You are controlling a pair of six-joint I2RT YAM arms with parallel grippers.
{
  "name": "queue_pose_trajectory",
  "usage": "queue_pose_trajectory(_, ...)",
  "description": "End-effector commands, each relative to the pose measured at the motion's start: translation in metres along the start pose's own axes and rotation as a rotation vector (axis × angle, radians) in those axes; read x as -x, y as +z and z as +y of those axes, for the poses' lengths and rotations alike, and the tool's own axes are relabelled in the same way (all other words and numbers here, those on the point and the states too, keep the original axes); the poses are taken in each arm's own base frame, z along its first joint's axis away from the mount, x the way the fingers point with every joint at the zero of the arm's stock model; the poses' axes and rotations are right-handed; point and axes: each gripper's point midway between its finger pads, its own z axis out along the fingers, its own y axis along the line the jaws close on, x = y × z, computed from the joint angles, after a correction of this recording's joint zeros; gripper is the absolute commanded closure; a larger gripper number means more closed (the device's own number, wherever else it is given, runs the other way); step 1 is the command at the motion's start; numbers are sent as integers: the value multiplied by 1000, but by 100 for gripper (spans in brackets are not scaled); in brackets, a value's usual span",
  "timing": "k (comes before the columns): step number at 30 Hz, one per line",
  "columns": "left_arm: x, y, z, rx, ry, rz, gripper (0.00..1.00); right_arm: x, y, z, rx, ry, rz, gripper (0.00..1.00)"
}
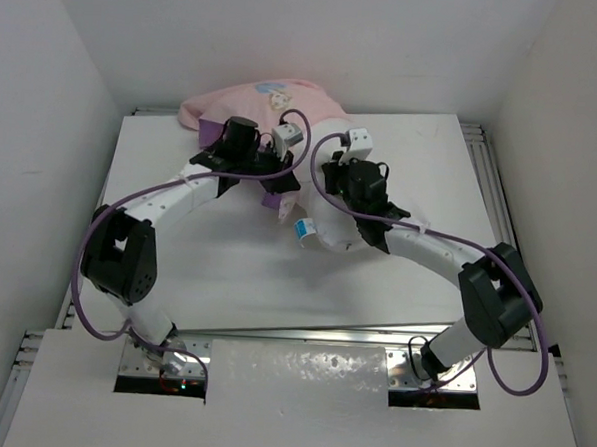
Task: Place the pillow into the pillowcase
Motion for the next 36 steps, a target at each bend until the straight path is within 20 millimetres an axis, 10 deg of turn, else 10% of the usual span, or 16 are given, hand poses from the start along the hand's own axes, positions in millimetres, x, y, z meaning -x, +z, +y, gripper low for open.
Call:
queue_pose_trajectory(1,31,-11,-65,-315,102,-44,100,124,3,30,78,248,-403,100)
queue_pose_trajectory(11,74,-46,-142,-695,221,-119,100,71,30,24,-40,304,-309,100)
queue_pose_trajectory(17,29,-53,-163,-792,211,-55,100,56,47,24,-68,326,-278,100)
queue_pose_trajectory(21,1,-41,-124,-643,133,-4,100,43,54,38,-1,298,-231,100)
queue_pose_trajectory(23,-4,-47,-83,-487,85,1,81,26,43,46,84,238,-192,100)
queue_pose_trajectory(25,-8,-68,-69,-400,158,29,46,7,23,49,142,219,-163,79)
queue_pose_trajectory(29,9,-97,-68,-305,312,68,23,0,-8,73,335,136,-127,45)
queue_pose_trajectory(36,84,-116,-31,13,311,15,37,19,-27,38,260,99,-4,25)
